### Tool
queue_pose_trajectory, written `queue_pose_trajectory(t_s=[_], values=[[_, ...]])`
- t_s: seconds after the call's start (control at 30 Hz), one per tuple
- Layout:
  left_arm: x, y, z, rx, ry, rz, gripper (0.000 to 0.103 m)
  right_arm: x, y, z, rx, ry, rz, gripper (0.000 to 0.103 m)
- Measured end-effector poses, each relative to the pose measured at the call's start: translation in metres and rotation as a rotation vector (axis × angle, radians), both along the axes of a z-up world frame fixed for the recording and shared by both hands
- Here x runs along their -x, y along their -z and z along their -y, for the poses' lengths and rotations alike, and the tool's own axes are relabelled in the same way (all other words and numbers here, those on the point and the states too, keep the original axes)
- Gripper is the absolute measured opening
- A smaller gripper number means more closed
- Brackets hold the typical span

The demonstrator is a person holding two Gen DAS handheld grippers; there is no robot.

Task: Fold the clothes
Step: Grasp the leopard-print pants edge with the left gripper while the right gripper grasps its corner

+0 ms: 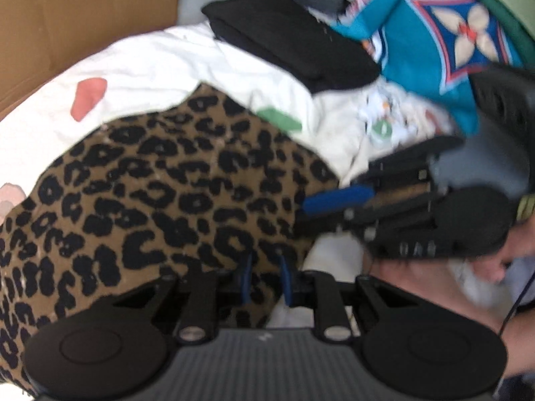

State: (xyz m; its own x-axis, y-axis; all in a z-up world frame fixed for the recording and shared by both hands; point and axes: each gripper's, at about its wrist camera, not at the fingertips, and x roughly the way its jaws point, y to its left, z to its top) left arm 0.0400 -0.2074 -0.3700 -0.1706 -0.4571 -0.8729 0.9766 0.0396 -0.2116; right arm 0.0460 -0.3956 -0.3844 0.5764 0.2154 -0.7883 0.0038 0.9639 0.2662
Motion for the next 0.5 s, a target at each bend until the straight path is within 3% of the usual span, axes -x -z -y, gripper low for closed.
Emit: queue_pose_trajectory(t_s=[0.27,0.5], values=[[-0.032,-0.007,-0.042,-0.102,0.029,0.050,0.017,-0.005,0.005,0.003,-0.020,0.015,-0.013,0.023],[-0.069,-0.013,-0.069,-0.174,-0.071,0.022,0.016,-0.006,0.006,0.004,-0.024,0.020,-0.012,0.023]])
